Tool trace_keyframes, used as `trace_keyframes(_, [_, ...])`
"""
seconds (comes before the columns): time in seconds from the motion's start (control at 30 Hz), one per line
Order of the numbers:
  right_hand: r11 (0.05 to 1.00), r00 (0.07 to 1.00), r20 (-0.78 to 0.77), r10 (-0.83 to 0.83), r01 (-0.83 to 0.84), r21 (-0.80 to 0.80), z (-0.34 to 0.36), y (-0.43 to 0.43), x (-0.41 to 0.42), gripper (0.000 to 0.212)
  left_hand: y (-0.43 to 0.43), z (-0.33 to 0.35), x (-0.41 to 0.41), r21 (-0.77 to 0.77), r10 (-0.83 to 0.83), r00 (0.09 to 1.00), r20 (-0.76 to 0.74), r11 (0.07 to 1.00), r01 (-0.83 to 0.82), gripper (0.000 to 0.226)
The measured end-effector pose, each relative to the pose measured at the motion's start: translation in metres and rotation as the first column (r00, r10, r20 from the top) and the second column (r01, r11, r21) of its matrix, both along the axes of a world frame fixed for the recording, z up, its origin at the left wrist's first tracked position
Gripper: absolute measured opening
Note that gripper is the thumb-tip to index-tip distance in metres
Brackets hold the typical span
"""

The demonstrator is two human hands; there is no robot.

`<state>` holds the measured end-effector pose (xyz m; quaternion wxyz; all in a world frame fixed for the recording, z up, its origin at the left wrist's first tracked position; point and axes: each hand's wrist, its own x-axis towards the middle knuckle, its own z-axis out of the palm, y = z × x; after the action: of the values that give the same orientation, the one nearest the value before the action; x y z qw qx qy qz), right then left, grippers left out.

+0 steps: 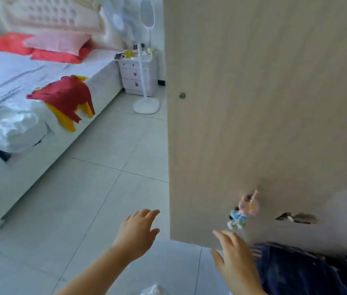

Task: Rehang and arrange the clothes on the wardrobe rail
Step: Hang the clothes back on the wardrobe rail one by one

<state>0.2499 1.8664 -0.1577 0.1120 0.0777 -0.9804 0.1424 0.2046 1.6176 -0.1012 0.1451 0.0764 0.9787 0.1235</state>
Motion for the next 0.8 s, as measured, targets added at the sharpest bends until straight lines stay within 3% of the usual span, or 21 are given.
trace_keyframes(0.37, [0.917,0.917,0.008,0.398,-0.397,-0.045,0.011,-0.254,-0.128,0.060,-0.247,0.006,-0.016,0.090,0.456,0.888,-0.064,0.888,-0.450,0.051])
trace_keyframes(0.8, [0.661,0.654,0.118,0.747,-0.750,-0.023,0.022,-0.492,-0.288,0.053,-0.426,-0.001,-0.069,0.171,0.852,0.522,-0.048,0.522,-0.836,0.050])
